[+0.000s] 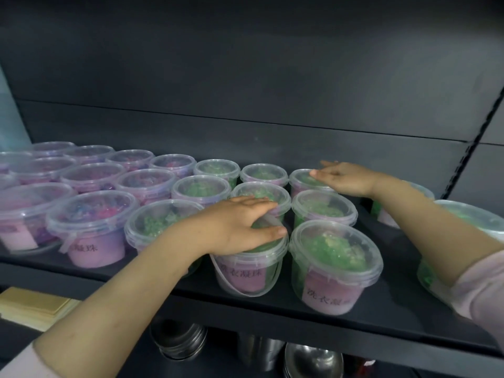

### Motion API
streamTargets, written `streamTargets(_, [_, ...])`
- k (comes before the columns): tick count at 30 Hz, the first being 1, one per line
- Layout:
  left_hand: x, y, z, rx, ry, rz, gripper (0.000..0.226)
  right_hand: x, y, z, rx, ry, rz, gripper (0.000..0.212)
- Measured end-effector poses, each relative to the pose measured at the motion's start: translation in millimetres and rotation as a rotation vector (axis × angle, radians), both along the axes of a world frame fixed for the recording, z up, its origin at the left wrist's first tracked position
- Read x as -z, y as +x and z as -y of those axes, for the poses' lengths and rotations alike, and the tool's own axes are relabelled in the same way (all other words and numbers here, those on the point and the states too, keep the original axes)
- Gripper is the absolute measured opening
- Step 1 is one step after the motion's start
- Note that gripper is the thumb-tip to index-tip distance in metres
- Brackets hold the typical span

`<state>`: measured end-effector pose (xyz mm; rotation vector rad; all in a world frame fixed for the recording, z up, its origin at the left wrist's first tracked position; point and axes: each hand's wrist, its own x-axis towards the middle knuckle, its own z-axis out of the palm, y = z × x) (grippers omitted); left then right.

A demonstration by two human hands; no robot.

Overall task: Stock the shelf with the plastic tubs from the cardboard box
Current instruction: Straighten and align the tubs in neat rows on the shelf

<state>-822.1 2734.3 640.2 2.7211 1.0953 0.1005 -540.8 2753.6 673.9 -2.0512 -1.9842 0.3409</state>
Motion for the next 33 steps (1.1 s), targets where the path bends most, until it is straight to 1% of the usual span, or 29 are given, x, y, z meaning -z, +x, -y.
streamTargets(3, [-2,-1,1,-0.007,0.005,0.022,0.080,-15,-9,26,-0.051,0.071,0.006,0.064])
streamTargets(6, [-3,-1,1,-0.011,0.006,0.032,0.086,-20,-15,59,-0.082,0.019,0.006,0.071])
streamTargets(9, [0,-1,1,-0.001,0.017,0.037,0.088,-4,-16,81,-0.111,-0.005,0.010,0.067])
streamTargets(15, [2,0,0,-0.005,0.013,0.047,0.088,13,-14,82,-0.087,-0.057,-0.079,0.058])
streamTargets(18, [1,2,-1,-0.007,0.020,0.041,0.092,12,-9,79,-0.076,-0.059,-0.118,0.062])
streamTargets(20, [2,2,-2,-0.007,0.019,0.050,0.091,12,-8,77,-0.066,-0.053,-0.142,0.066])
streamTargets(24, [5,1,-3,0.002,0.019,0.038,0.089,14,-13,81,-0.061,-0.064,-0.140,0.064])
streamTargets(26, [5,1,-3,0.012,0.019,0.039,0.089,14,-19,89,-0.070,-0.001,-0.106,0.062])
streamTargets(28, [5,1,-3,0.012,0.030,0.054,0.087,14,-29,106,-0.072,0.139,-0.048,0.060])
streamTargets(31, [7,2,-1,0.009,0.049,0.044,0.086,19,-45,148,-0.119,0.294,-0.047,0.049])
streamTargets(33, [6,3,0,0.026,0.064,0.045,0.082,23,-51,173,-0.138,0.332,-0.009,0.042])
